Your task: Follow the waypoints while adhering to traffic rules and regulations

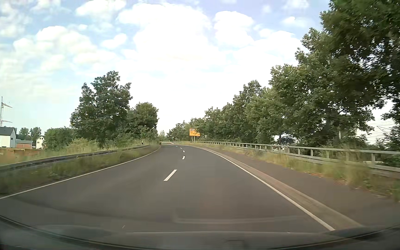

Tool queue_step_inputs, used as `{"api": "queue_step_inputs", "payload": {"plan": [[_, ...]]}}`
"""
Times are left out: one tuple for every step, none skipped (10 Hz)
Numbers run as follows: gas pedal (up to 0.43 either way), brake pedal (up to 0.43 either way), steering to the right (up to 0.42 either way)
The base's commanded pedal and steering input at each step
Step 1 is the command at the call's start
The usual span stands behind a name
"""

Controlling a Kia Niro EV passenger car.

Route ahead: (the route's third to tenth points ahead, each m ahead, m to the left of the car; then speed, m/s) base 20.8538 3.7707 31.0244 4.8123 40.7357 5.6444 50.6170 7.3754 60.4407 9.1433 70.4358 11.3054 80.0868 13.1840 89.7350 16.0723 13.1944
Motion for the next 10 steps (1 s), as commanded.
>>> {"api": "queue_step_inputs", "payload": {"plan": [[0.087,0.03,-0.014],[0.087,0.03,-0.014],[0.098,0.03,-0.014],[0.098,0.03,-0.015],[0.11,0.03,-0.015],[0.11,0.03,-0.015],[0.11,0.03,-0.015],[0.11,0.03,-0.015],[0.11,0.03,-0.015],[0.11,0.03,-0.016]]}}
